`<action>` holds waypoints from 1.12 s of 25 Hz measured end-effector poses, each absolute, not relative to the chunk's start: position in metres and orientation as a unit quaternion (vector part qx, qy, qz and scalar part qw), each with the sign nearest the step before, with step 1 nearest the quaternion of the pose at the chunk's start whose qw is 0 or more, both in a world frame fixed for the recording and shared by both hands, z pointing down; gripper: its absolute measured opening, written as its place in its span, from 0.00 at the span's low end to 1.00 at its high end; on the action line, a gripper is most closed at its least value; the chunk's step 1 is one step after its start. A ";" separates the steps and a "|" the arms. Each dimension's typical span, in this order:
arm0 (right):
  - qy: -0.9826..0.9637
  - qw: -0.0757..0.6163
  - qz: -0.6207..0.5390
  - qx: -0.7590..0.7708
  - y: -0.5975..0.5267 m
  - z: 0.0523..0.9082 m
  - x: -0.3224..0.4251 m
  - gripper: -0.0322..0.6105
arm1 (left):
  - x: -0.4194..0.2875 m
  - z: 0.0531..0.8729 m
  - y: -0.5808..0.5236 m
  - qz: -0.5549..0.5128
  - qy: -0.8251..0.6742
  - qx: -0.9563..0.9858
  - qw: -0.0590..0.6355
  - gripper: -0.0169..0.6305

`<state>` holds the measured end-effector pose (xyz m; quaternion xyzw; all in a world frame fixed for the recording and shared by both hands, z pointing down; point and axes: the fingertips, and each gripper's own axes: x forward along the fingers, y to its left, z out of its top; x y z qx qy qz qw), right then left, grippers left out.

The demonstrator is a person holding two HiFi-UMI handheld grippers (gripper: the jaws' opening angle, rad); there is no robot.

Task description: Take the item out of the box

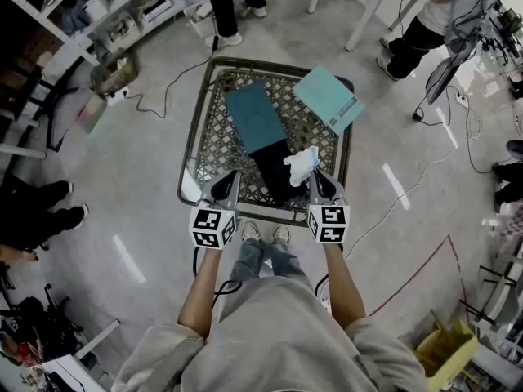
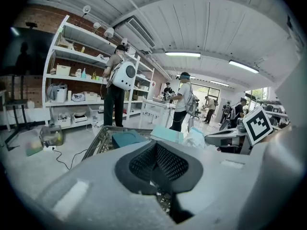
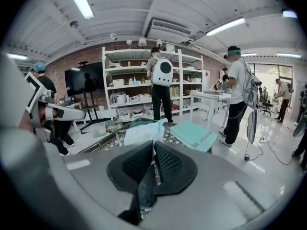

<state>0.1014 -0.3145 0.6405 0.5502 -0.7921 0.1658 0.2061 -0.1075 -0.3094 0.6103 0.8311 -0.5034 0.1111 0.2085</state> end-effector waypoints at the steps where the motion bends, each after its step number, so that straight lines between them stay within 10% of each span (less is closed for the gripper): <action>1: -0.793 0.201 0.161 0.552 -0.317 0.634 0.101 0.07 | -0.108 0.605 -0.311 0.108 -0.504 0.832 0.204 0.03; 28: -0.810 0.107 0.033 0.576 -0.368 0.482 0.109 0.07 | -0.114 0.466 -0.360 0.037 -0.525 0.847 0.076 0.03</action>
